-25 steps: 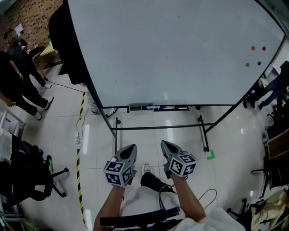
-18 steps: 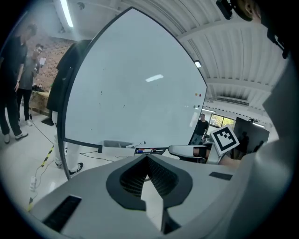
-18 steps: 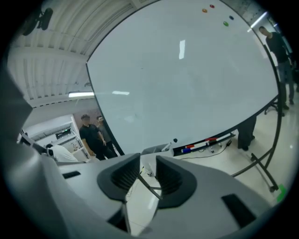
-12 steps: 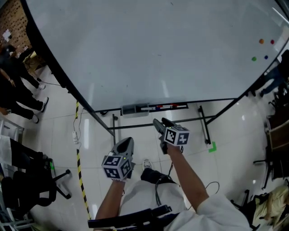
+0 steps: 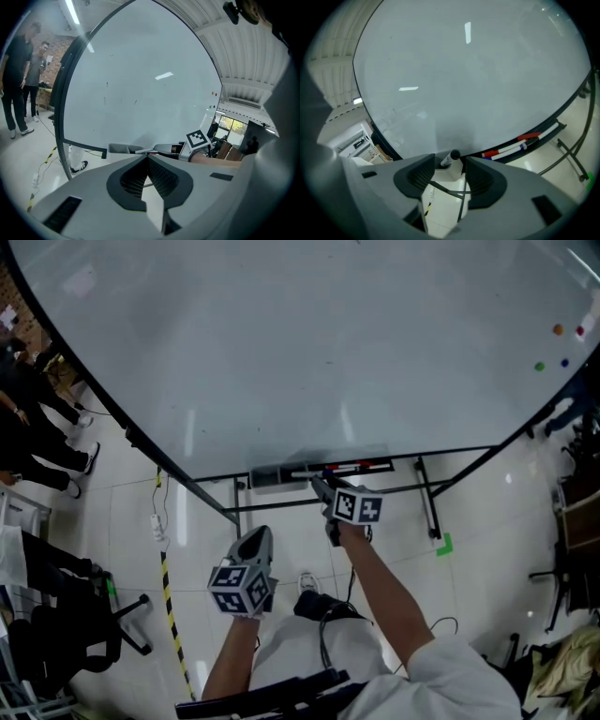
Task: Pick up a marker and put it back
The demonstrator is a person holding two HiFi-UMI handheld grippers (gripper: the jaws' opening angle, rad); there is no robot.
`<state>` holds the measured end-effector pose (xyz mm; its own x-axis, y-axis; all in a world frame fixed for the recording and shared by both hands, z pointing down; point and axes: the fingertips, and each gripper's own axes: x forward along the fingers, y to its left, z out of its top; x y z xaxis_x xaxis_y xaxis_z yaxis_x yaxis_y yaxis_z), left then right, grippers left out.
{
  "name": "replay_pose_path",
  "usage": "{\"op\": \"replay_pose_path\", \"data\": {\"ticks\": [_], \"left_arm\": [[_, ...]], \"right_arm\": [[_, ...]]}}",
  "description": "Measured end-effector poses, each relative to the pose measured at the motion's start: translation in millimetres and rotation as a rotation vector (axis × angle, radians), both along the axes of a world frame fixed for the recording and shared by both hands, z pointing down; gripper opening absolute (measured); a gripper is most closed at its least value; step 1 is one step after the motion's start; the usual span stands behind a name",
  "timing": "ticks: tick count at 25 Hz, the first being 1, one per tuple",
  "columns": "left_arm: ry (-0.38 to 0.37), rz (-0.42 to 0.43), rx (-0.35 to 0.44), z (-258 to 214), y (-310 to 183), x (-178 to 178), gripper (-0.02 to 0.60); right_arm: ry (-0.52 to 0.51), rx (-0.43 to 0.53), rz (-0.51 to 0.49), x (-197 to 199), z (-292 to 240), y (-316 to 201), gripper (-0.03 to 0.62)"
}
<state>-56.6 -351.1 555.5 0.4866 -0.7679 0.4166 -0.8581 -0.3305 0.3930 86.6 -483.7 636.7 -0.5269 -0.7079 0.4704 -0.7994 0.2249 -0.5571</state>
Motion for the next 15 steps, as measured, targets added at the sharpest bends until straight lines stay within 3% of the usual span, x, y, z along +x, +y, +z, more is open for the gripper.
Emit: {"op": "replay_pose_path", "data": {"ticks": [8,15], "left_arm": [[-0.031,-0.026,-0.017,7,8,-8,-0.012],[-0.035,-0.035,-0.031,12,22,-18,-0.012]], "right_arm": [[-0.002,-0.034,-0.013,-12,13,-19,0.149],[-0.061,-0.005,0.025,-15,3,-24,0.092]]}}
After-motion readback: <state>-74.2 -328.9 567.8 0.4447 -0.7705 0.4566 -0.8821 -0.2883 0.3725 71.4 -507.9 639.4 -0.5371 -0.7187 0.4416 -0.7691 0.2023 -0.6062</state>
